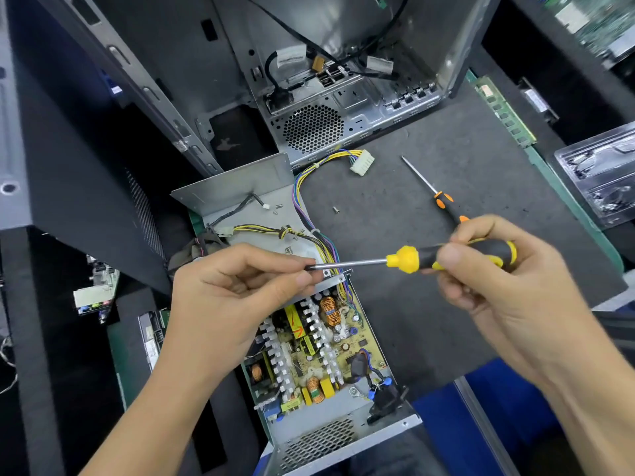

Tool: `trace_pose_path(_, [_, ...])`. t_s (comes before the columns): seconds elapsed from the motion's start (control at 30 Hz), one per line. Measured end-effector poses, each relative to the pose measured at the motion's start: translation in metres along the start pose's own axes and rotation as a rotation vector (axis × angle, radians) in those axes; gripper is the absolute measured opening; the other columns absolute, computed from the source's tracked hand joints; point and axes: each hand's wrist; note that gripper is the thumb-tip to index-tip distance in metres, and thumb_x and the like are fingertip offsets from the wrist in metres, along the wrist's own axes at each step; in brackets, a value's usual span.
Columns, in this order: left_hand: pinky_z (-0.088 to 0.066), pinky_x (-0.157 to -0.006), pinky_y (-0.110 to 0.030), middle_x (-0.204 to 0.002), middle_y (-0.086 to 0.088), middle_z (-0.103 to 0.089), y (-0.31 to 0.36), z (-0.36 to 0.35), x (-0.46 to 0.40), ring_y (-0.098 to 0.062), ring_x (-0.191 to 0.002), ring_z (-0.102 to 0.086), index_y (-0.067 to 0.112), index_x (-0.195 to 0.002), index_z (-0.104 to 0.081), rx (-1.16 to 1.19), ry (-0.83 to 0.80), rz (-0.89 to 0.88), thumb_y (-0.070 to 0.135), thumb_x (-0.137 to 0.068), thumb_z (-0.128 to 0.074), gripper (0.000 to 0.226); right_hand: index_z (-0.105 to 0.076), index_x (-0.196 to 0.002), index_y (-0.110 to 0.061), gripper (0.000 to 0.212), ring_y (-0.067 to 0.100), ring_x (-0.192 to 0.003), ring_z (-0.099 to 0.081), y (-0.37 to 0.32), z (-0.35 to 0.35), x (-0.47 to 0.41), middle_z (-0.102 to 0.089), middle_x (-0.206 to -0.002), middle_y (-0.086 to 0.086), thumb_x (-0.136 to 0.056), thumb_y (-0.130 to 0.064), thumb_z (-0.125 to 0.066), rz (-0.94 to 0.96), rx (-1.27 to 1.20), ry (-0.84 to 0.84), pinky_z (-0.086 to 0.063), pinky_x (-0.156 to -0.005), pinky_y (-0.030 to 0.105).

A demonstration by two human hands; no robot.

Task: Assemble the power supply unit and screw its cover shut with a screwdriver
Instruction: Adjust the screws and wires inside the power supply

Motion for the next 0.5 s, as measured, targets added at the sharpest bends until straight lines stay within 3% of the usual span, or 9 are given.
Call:
trace_pose_path(0.07, [-0.062, -0.074, -0.032, -0.082, -0.008, -0.077, 0.000, -0.002, 0.001, -0.030, -0.079, -0.077, 0.018, -0.080, -0.078, -0.039, -0.005, -0.027, 0.012, -0.070, -0.083, 0.013, -0.064, -0.068, -0.023, 0.024, 0.012, -0.051, -0.049, 0.007, -0.012, 0.000, -0.058, -0.062, 0.001, -0.069, -0.027, -0.088, -0.066, -0.231, 0.056, -0.040, -0.047, 0.018])
trace_pose_path(0.2, [-0.060, -0.078, -0.027, -0.085, -0.002, -0.078, -0.003, -0.008, 0.002, -0.023, -0.083, -0.076, 0.022, -0.092, -0.079, -0.118, -0.022, -0.090, 0.011, -0.076, -0.086, 0.020, -0.065, -0.085, -0.018, 0.018, 0.011, -0.063, -0.059, 0.013, -0.031, -0.002, -0.065, -0.079, 0.004, -0.079, -0.031, -0.077, -0.191, -0.528, 0.104, -0.049, -0.054, 0.020])
trace_pose_path(0.3, [-0.058, -0.080, -0.021, -0.089, 0.008, -0.078, -0.005, -0.012, 0.004, -0.012, -0.085, -0.075, 0.022, -0.097, -0.078, -0.234, -0.024, -0.150, 0.010, -0.077, -0.084, 0.024, -0.064, -0.087, -0.014, 0.024, 0.013, -0.069, -0.066, 0.016, -0.041, -0.003, -0.072, -0.088, 0.009, -0.076, -0.033, -0.073, -0.220, -0.424, 0.108, -0.051, -0.056, 0.020])
trace_pose_path(0.4, [-0.059, -0.082, -0.026, -0.091, 0.009, -0.078, -0.007, -0.016, 0.005, -0.012, -0.086, -0.076, 0.022, -0.099, -0.077, -0.380, -0.009, -0.221, 0.017, -0.080, -0.081, 0.020, -0.061, -0.093, -0.010, 0.026, 0.016, -0.070, -0.070, 0.019, -0.046, -0.001, -0.074, -0.086, 0.013, -0.077, -0.028, -0.072, -0.218, -0.377, 0.132, -0.053, -0.058, 0.020])
trace_pose_path(0.5, [-0.059, -0.081, -0.024, -0.093, 0.008, -0.077, -0.009, -0.018, 0.006, -0.008, -0.086, -0.075, 0.018, -0.101, -0.076, -0.493, 0.010, -0.292, 0.012, -0.080, -0.080, 0.022, -0.061, -0.097, -0.007, 0.026, 0.017, -0.070, -0.072, 0.020, -0.044, 0.001, -0.074, -0.085, 0.014, -0.079, -0.024, -0.070, -0.195, -0.368, 0.162, -0.055, -0.061, 0.021])
Point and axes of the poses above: each hand's wrist, its own x-axis away from the middle knuckle, its own z-axis out of the back of the hand, y = z × x
